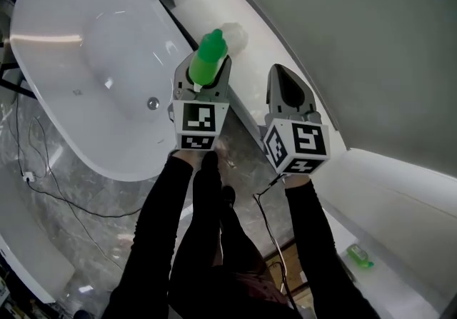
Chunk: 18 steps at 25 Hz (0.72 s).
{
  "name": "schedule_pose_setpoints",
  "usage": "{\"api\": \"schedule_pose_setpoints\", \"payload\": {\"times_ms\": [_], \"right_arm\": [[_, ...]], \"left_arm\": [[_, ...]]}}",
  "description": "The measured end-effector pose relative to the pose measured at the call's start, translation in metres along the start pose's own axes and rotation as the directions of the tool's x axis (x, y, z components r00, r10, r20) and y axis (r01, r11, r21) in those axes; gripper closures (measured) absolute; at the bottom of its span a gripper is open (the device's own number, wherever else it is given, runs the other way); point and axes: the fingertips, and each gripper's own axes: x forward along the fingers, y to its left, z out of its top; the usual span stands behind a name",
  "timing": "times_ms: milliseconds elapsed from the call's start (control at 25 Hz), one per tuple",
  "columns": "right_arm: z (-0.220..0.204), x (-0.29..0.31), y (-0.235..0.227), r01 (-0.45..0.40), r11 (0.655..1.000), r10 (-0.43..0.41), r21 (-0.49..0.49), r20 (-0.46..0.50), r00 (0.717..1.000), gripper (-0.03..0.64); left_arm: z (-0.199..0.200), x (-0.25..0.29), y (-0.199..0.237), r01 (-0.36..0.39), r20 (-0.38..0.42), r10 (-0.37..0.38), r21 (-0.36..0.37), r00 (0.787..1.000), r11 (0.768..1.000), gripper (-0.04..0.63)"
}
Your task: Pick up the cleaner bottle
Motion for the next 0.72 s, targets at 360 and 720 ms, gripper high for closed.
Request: {"api": "schedule_pose_setpoints", "payload": {"times_ms": [360, 720], "right_arm": [[0.041, -0.004, 0.047, -0.099, 0.994, 0.101, -0.036, 0.055, 0.993, 0.615], [0.066, -0.02, 0.1, -0.199, 0.977, 0.206, -0.079, 0.086, 0.975, 0.615]], "left_arm": [[0.031, -0.05, 0.029, -0.098, 0.019, 0.098, -0.017, 0.995, 0.995, 0.4], [0.059, -0.109, 0.051, -0.176, 0.041, 0.176, 0.001, 0.983, 0.984, 0.4]]}}
